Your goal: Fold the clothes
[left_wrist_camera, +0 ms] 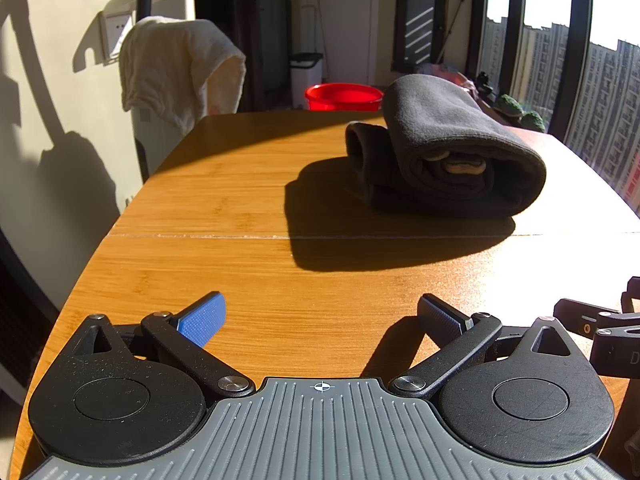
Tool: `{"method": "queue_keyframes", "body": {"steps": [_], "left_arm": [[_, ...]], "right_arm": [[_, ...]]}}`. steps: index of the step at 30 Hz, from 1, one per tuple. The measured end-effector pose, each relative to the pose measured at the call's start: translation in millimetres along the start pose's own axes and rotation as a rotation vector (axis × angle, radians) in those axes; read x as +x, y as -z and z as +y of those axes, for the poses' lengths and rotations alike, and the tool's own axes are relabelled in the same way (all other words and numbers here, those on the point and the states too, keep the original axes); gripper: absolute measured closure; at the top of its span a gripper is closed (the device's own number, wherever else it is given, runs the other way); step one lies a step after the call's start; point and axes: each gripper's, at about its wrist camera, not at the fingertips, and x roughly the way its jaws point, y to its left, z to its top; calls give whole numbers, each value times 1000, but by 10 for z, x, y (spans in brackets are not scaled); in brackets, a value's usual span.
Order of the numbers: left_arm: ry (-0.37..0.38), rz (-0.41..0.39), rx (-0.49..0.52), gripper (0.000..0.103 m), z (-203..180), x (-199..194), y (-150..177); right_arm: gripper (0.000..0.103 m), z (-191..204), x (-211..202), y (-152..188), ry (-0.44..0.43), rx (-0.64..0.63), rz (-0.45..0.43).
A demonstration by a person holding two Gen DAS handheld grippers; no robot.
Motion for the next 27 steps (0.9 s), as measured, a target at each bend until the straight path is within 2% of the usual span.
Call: {"method": "queue_keyframes", "body": {"steps": [13, 20, 27], "left_arm": [[-1, 1, 0, 0, 4, 5, 0], [-3, 0, -1, 0, 6, 6, -1], [-4, 1, -3, 0, 4, 2, -4]], "right_arm": [[0, 14, -4, 6, 6, -2, 1], [0, -5, -15, 10, -21, -8, 0], [0, 3, 44, -46, 0, 0, 9]]}}
